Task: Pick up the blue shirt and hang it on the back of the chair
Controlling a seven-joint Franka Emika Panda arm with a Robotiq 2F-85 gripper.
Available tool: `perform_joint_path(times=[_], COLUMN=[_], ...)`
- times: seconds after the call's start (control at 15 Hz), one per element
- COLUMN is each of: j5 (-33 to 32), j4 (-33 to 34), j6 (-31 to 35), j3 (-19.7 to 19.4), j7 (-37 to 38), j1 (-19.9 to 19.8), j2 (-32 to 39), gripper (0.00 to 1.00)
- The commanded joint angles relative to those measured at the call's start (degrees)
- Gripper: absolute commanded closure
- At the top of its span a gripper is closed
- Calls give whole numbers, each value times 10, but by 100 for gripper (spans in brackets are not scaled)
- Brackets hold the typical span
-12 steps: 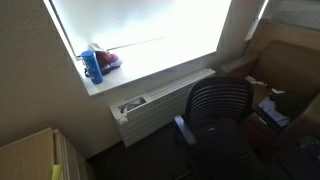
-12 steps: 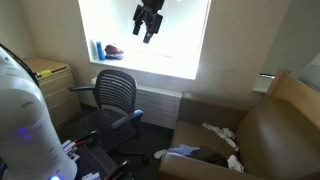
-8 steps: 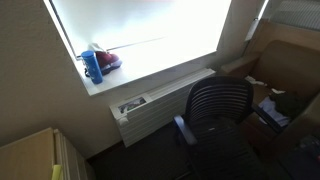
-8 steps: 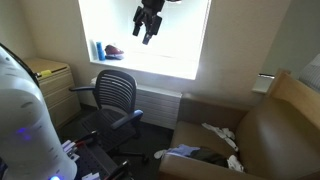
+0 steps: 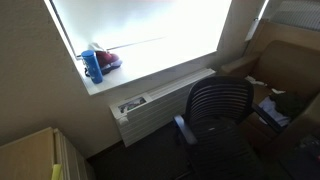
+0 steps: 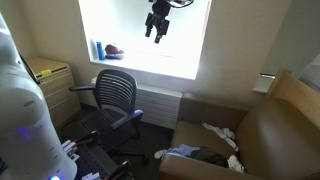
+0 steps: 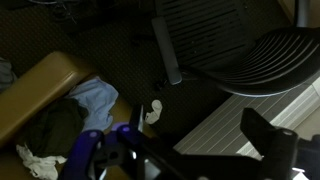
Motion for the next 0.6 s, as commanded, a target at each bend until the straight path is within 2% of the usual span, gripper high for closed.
perform_joint_path(times=[0.0, 0.07, 0.13, 0.33, 0.53], j5=[0, -1, 3, -32, -58], j4=[-1, -6, -25, -64, -103], j6=[-2, 30, 105, 246, 325], j3=[3, 2, -3, -25, -50], j7=[0, 23, 39, 56, 119], j1=[-5, -7, -12, -32, -47], j2=[-1, 3, 9, 44, 98], gripper=[0, 0, 0, 0, 0])
